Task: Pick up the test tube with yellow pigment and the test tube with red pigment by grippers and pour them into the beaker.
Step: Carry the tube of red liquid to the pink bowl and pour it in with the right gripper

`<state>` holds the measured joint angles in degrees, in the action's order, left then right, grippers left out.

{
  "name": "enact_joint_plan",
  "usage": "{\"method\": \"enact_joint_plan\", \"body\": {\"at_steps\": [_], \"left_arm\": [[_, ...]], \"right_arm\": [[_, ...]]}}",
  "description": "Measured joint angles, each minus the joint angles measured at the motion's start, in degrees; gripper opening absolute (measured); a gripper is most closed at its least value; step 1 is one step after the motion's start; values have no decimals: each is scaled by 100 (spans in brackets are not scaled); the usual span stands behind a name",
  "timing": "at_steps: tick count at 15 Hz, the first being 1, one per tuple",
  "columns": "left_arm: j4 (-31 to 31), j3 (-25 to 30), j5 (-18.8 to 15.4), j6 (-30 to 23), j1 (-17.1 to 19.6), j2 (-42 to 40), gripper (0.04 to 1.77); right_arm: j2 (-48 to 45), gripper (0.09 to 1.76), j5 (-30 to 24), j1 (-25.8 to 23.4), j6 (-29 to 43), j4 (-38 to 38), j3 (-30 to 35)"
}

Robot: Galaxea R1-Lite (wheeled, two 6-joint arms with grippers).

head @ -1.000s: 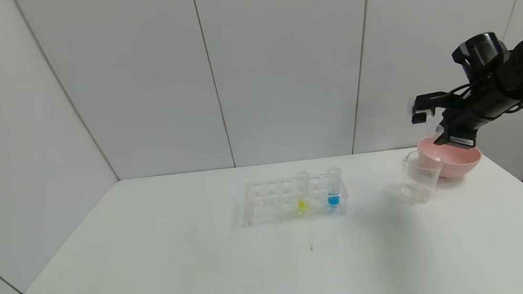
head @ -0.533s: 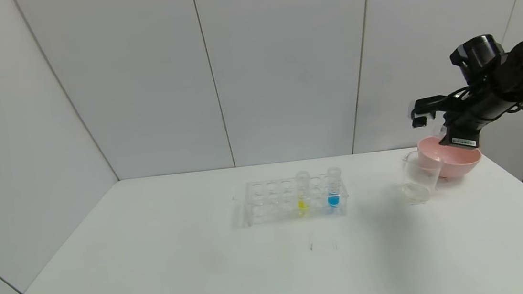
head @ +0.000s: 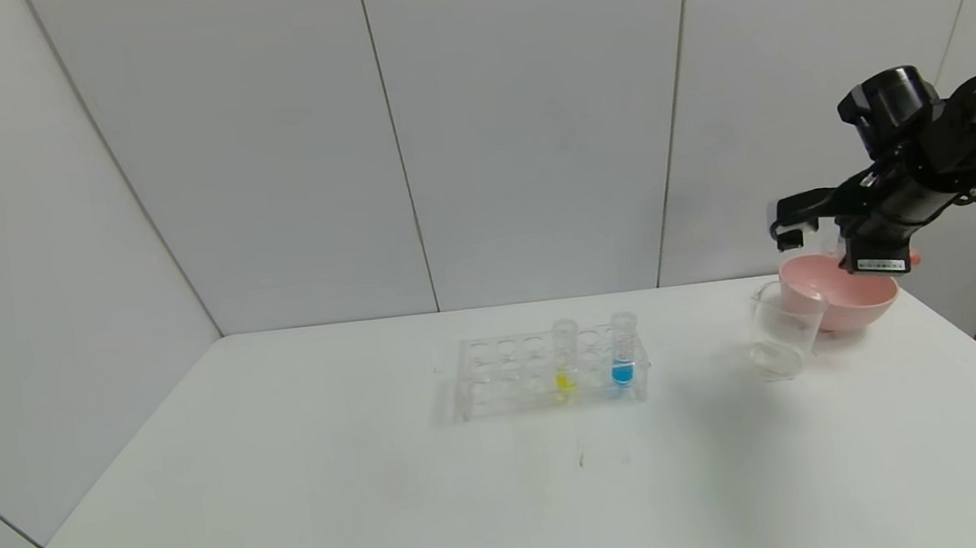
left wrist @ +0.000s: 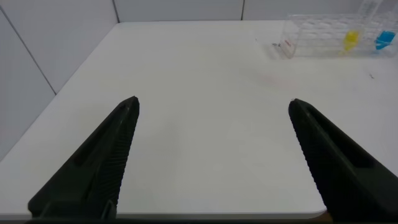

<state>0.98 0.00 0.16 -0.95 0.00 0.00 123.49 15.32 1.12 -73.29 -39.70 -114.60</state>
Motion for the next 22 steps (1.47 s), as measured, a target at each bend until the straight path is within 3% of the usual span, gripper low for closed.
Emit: {"method": "enact_joint_plan", "body": {"at_steps": [9,17,22], "left_arm": [[2,0,0,0,0,0,172],[4,0,0,0,0,0,172],[2,0,-2,0,0,0,172]], "right_arm": [[73,50,396,146,-189,13,0],[77,50,1081,446,-313,-22,0],[55,50,1141,469,-346,-110,0]]}}
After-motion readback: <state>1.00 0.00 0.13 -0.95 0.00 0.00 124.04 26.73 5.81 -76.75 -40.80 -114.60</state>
